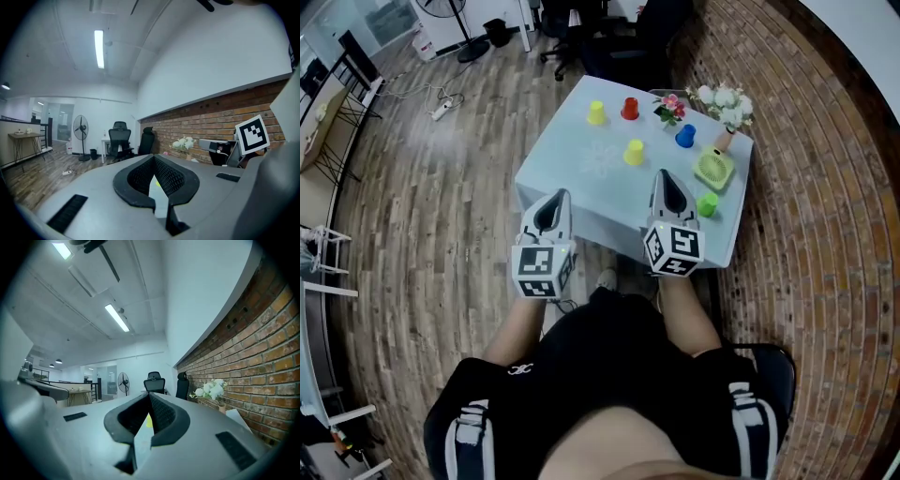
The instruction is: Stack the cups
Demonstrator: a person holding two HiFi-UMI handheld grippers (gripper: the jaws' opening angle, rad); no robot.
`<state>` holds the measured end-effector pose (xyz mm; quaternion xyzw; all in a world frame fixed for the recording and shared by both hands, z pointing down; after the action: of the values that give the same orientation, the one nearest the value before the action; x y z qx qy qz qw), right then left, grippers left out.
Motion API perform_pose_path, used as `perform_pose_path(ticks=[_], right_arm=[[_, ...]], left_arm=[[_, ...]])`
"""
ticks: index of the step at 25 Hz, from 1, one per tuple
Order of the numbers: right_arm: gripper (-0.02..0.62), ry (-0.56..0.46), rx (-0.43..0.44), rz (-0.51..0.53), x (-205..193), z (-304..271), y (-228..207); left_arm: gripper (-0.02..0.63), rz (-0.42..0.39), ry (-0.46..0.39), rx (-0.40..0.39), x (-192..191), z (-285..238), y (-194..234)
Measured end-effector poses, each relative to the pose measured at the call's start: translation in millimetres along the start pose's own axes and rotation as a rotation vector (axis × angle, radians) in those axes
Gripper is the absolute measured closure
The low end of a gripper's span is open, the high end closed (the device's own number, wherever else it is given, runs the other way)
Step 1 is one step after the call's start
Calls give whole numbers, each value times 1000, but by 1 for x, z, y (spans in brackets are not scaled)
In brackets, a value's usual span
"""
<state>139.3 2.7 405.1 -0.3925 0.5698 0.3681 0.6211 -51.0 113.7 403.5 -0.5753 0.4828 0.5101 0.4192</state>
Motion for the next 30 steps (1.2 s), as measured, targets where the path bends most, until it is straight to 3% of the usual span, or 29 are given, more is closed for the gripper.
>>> perform_pose_path(ticks=[7,15,23,30], right_arm=[[594,-10,-48,5,10,-86,-19],[594,-2,-114,27,10,-128,-48],[594,0,-295,50,12,-110,-86],[594,-42,-506,66,20,-88,-105]], left_arm=[[603,-8,15,-30,19,-83,44],[603,-19,37,-117,27,-159,52],[603,-2,35,-296,30,-211,25],[603,-50,12,-509,44,-250,7]])
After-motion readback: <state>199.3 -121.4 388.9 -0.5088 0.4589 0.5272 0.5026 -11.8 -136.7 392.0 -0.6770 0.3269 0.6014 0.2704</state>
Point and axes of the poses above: the fingertips, and each gripper's own axes: z backward along the fingers, y to its left, x out of its top, the point moved 4 cm from there along z, backward along the fingers, and after that the axes turned 8 degrees about -x, right-handed, at the moved point
